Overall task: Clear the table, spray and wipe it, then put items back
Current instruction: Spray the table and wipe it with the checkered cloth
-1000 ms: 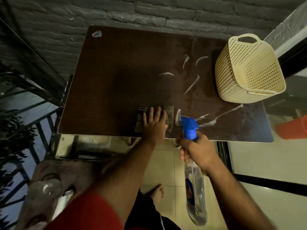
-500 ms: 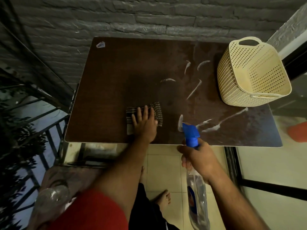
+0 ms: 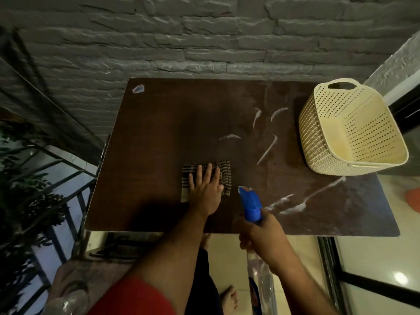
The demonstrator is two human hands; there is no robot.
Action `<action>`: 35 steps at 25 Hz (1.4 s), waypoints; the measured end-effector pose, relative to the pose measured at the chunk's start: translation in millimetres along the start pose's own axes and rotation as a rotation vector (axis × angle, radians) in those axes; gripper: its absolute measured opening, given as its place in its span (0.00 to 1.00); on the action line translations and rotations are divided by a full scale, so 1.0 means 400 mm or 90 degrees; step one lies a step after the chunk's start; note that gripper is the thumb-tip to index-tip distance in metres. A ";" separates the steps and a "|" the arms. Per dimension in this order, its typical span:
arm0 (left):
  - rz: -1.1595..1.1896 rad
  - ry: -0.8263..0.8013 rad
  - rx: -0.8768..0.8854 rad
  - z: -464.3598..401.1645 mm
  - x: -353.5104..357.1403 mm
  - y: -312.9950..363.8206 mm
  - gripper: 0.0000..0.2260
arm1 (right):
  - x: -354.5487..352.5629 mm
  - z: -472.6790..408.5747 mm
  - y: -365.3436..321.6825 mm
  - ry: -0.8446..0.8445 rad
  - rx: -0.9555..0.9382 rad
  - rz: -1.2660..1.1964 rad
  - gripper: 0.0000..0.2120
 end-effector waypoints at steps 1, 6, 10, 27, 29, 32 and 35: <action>0.005 -0.006 -0.007 -0.041 -0.017 0.001 0.26 | -0.001 -0.023 -0.003 0.003 0.008 0.009 0.09; 0.016 -0.014 -0.038 -0.262 -0.098 0.012 0.26 | -0.022 -0.183 -0.086 0.048 -0.007 0.041 0.08; 0.025 -0.020 -0.041 -0.462 -0.164 0.029 0.26 | -0.039 -0.315 -0.185 0.066 -0.013 0.023 0.07; 0.074 -0.007 -0.073 -0.847 -0.290 0.079 0.27 | -0.142 -0.745 -0.597 0.145 -0.053 -0.030 0.05; 0.071 -0.015 -0.076 -0.860 -0.294 0.080 0.27 | -0.149 -0.755 -0.613 0.135 -0.038 -0.012 0.05; 0.067 -0.027 -0.074 -0.862 -0.291 0.078 0.28 | -0.163 -0.734 -0.567 0.141 -0.011 -0.031 0.05; 0.064 -0.053 -0.064 -0.863 -0.289 0.080 0.29 | -0.169 -0.684 -0.484 0.155 0.006 -0.043 0.04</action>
Point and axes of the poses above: each hand's wrist, its own z-axis away from the middle knuckle, its own x-axis out of the palm, y = z × x, the point moved 9 cm from there along -z, towards the middle knuckle, and after that the axes turned 6 degrees about -x, right-handed, at the moved point
